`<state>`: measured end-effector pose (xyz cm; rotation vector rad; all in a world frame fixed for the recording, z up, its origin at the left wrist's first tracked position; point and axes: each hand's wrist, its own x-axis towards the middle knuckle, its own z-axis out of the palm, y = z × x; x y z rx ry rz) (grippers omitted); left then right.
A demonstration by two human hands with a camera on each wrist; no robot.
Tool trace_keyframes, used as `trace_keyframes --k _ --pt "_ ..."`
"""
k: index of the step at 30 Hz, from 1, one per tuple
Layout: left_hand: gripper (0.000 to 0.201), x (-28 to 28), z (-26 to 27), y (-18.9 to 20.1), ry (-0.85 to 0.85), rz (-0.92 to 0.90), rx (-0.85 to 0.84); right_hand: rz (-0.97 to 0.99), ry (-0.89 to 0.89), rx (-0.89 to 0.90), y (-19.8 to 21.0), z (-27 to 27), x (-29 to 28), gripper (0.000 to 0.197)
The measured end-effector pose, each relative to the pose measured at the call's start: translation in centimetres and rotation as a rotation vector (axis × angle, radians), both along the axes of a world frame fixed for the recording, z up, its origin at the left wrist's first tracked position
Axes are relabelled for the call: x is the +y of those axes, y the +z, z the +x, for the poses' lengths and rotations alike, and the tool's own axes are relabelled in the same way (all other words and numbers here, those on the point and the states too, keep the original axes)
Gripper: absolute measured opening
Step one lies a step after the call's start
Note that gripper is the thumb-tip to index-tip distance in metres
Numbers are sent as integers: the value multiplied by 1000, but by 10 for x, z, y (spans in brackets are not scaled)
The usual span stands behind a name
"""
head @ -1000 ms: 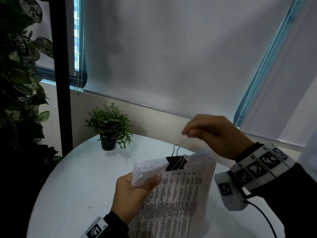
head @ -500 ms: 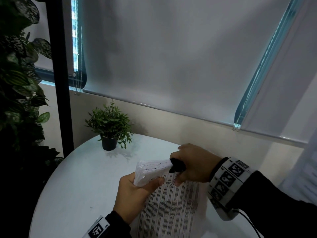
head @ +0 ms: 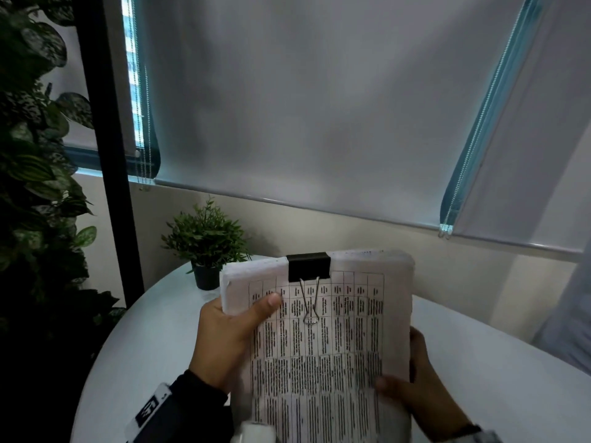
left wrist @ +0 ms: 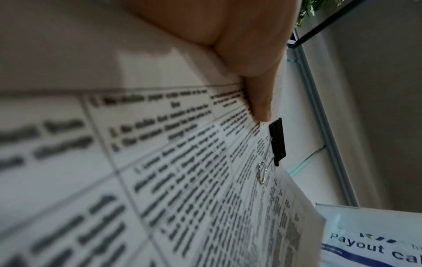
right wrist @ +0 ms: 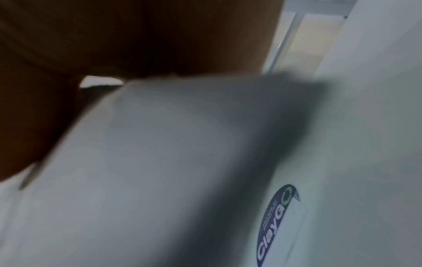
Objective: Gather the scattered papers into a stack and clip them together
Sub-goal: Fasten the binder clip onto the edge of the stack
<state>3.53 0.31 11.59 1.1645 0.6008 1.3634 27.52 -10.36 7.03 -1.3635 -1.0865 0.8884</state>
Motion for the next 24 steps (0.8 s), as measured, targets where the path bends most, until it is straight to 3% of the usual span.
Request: trace_keyframes --k 2,5,8,11,13,14,16,18,21,24 --pt "15 0 -2 3 -11 5 19 -70 27 -66 -7 -11 -12 110" --pt "15 4 0 2 -10 -6 28 -64 -32 -77 -16 -22 -14 54" --pt "14 12 4 -4 23 -74 41 -10 -227 -150 -27 -28 -8 29" --pt "33 27 1 -14 3 -121 95 50 -257 -86 -27 -36 -4 58" --pt "50 32 -6 -22 -119 -142 175 126 -275 -3 -26 -37 -2 83" --pt "53 30 -8 -27 -209 -174 247 153 -291 41 -25 -35 0 86" --pt "49 19 -10 -41 -342 -250 395 150 -301 125 -21 -29 6 73" --pt "37 10 -6 -55 -282 -263 528 86 -309 137 -18 -24 14 52" --pt "25 15 0 -74 -94 -199 641 -96 -328 -147 -22 -15 27 43" --pt "32 33 12 -89 -100 -178 809 -309 -325 -410 -31 -6 45 39"
